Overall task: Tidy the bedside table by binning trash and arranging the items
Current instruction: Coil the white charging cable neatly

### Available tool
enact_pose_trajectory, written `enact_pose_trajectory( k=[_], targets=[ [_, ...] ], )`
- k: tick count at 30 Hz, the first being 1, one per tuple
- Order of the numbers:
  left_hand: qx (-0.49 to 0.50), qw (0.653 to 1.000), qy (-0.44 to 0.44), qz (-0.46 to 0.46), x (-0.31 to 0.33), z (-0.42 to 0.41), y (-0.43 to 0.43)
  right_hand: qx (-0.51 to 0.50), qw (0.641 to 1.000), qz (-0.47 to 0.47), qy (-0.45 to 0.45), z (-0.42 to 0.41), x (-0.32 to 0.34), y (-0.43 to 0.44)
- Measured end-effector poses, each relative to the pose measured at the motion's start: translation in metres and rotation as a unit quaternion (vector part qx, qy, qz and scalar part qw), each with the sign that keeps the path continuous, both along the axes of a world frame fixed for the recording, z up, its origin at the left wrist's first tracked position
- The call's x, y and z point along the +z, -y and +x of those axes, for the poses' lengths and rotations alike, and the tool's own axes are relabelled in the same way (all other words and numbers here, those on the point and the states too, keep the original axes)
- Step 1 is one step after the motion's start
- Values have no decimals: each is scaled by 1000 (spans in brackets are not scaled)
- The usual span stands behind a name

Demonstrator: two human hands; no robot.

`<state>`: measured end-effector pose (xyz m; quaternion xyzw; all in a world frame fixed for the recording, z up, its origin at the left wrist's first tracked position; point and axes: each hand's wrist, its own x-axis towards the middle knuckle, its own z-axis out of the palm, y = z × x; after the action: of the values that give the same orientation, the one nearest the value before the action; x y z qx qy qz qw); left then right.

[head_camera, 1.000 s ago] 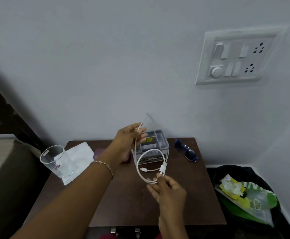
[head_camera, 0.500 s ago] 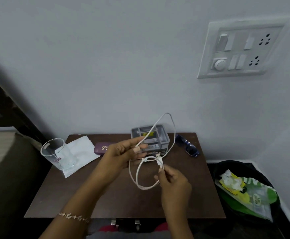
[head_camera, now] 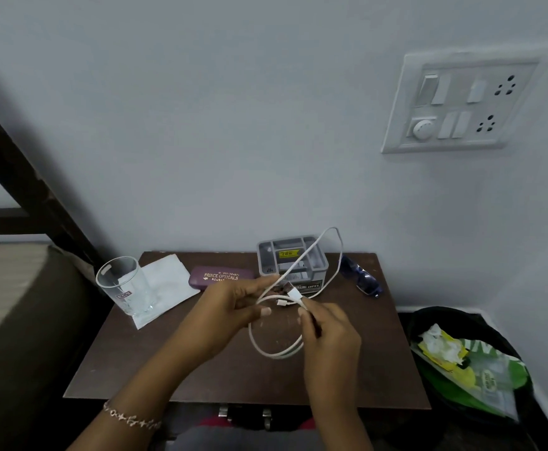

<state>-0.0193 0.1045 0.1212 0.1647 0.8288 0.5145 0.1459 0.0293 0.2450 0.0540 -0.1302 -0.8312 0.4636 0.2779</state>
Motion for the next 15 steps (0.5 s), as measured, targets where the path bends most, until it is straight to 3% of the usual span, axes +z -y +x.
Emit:
enact_pose_trajectory(
  k=[8, 15],
  targets=[
    [6, 999, 43, 14, 9, 0, 4, 111, 992, 55, 26, 3, 9, -5],
    [-25, 998, -23, -53, 11, 1, 3, 116, 989, 79, 55, 11, 25, -1]
  ],
)
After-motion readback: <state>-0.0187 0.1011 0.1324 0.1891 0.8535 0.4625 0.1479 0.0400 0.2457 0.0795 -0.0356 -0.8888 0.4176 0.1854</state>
